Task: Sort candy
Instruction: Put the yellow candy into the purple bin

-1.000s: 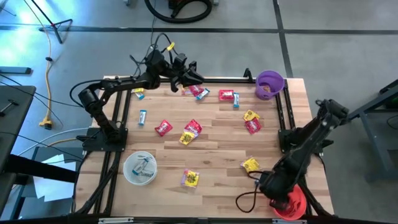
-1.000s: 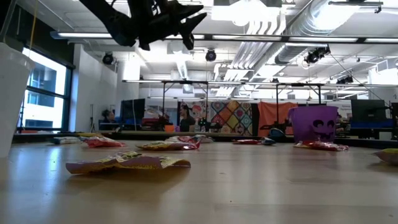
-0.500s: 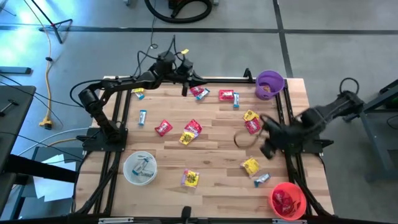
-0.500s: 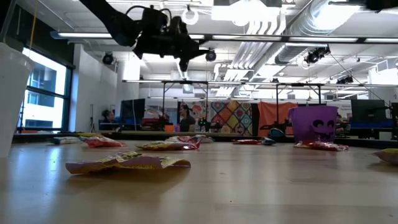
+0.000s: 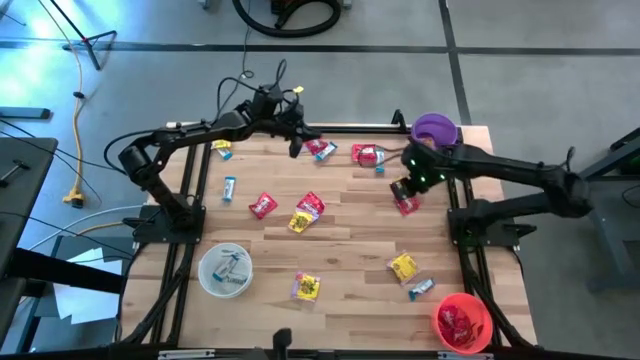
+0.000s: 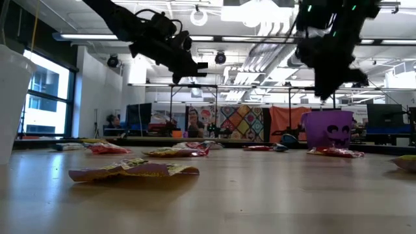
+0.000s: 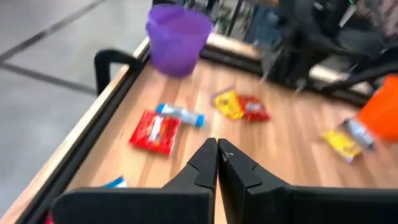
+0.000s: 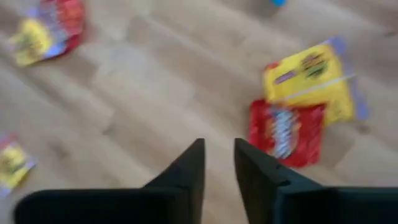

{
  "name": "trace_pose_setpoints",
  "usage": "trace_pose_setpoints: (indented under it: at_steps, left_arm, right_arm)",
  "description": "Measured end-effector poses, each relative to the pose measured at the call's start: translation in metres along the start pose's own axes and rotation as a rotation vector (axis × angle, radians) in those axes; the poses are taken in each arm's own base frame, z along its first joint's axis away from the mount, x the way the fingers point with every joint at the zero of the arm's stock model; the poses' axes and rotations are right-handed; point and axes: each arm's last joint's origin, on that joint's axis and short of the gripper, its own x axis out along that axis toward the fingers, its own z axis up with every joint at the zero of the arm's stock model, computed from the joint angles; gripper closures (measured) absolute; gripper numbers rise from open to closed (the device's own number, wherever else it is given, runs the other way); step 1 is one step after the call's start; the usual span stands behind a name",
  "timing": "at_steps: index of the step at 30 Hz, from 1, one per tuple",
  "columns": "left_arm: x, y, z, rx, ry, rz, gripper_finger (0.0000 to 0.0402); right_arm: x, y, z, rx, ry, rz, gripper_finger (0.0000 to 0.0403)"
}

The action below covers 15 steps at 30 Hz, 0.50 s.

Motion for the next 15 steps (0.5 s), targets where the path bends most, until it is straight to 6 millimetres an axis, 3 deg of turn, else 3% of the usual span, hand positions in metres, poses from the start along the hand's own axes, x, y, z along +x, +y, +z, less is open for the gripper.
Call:
trace_pose_setpoints:
  at_steps: [8,15]
  left_arm:
    - [0.006,-0.017,-0.007,0.037,0.098,0.062,0.0401]
    - [0.01,-0.021,-0.023,-0.008,0.136,0.051,0.0401]
  right_arm:
    - [0.052,-0.042,0.04,0.066,0.068,-0.186,0.0198]
    - [0.089,-0.072,0.062,0.068,0.134,-0.233,0.0176]
